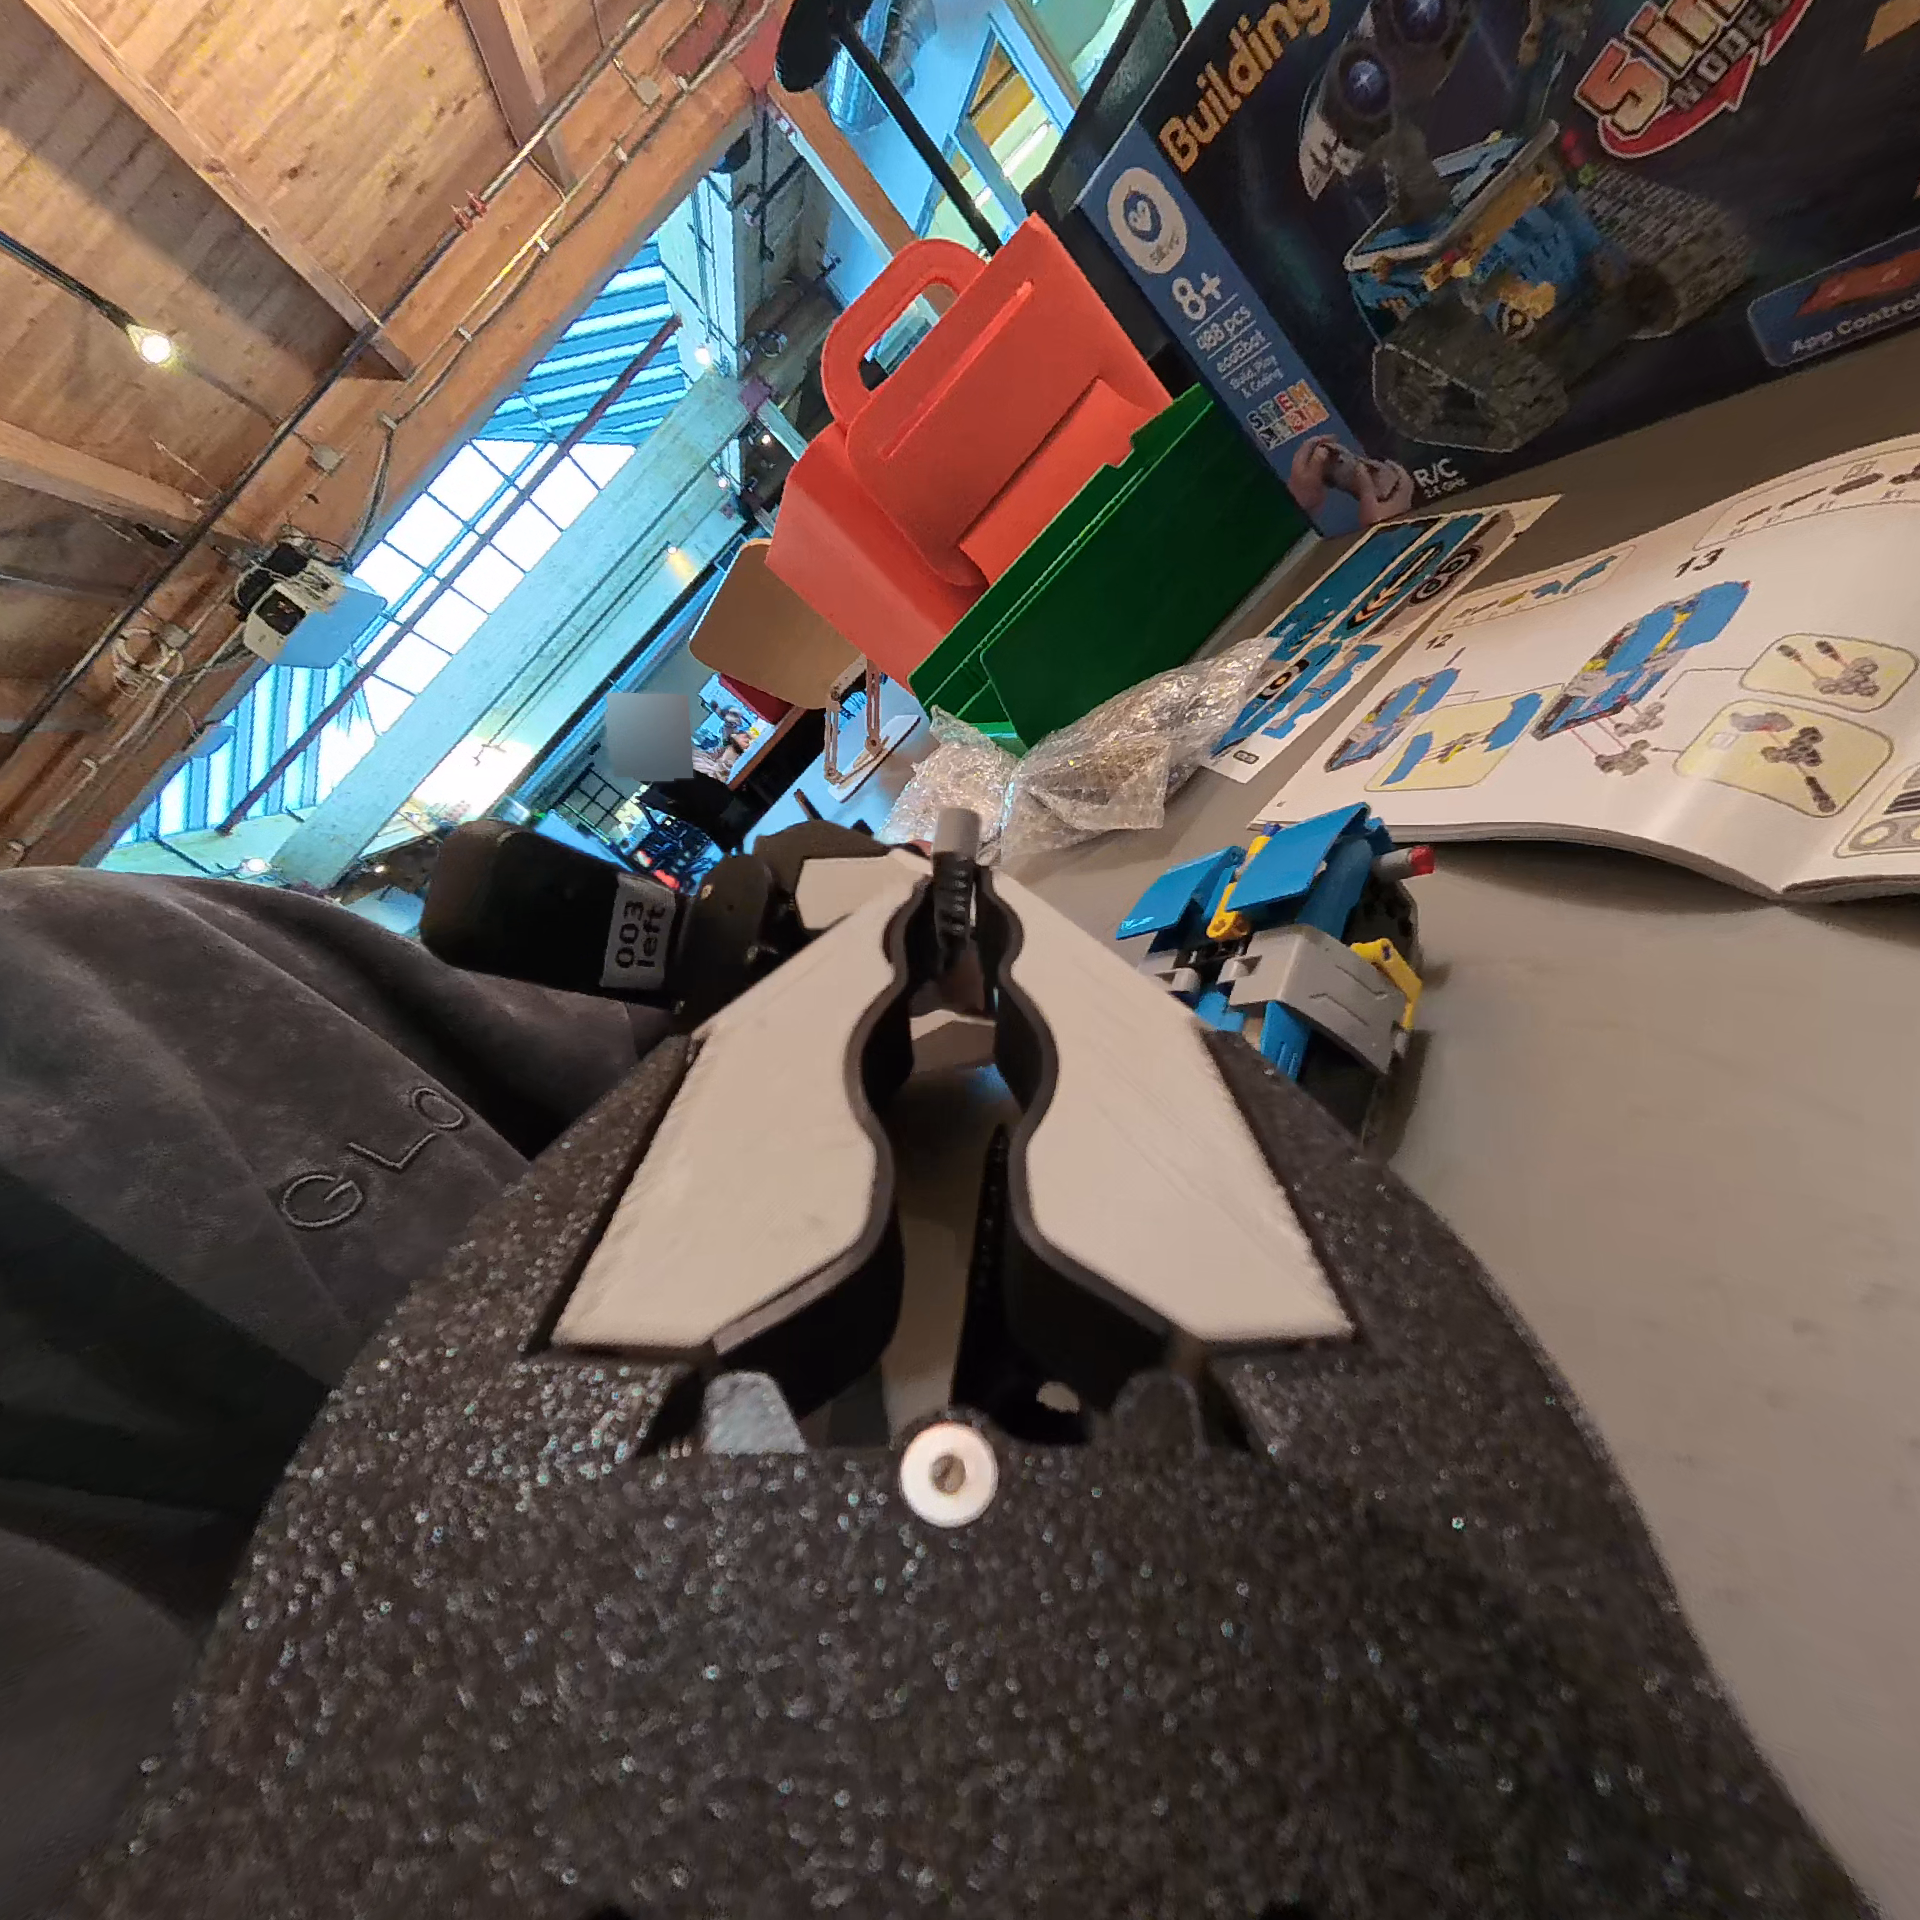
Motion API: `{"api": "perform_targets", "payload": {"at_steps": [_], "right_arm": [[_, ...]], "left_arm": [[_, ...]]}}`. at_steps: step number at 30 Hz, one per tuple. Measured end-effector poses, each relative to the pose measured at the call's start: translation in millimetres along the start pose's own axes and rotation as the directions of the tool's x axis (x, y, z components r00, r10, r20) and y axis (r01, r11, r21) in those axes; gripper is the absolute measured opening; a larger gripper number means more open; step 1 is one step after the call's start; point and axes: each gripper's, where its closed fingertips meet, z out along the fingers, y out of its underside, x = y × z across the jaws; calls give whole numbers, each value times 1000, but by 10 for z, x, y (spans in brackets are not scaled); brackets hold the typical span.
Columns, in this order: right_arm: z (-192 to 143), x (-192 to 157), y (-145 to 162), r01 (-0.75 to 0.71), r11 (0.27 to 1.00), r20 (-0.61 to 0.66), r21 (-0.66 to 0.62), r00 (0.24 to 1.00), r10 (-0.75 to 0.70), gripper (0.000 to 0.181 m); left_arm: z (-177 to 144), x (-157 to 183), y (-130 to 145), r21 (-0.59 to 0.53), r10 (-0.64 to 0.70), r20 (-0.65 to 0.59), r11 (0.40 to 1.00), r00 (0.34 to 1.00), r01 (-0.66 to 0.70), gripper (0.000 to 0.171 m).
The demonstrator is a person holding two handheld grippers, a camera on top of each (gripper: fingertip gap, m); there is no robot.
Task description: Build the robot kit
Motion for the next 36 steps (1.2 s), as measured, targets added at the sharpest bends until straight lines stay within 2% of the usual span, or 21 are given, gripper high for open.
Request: {"api": "perform_targets", "payload": {"at_steps": [5, 12, 17, 24, 32, 36], "right_arm": [[26, 34, 62, 34, 999, -41, -36, 999, -36, 7], [32, 99, 86, 115, 991, -122, -69, 985, -123, 7], [56, 100, 126, 123, 988, -124, -93, 983, -134, 7], [62, 126, 163, 122, 986, -138, -114, 981, -137, 7], [50, 142, 159, 123, 986, -149, -113, 979, -139, 7], [18, 143, 117, 108, 990, -143, -87, 982, -120, 7]], "left_arm": [[-38, -40, -72, 32, -10, 22, 999, 1000, 10, 27], [-95, -94, -143, 68, -46, 30, 997, 999, 43, 27], [-51, 1, -98, 41, -31, -7, 999, 999, 31, 27], [-30, -21, -46, 10, -14, 11, 1000, 1000, 13, 23], [-56, -73, -71, 19, 16, 51, 1000, 999, -17, 23], [-108, -123, -153, 69, -7, 64, 998, 998, 2, 23]]}}
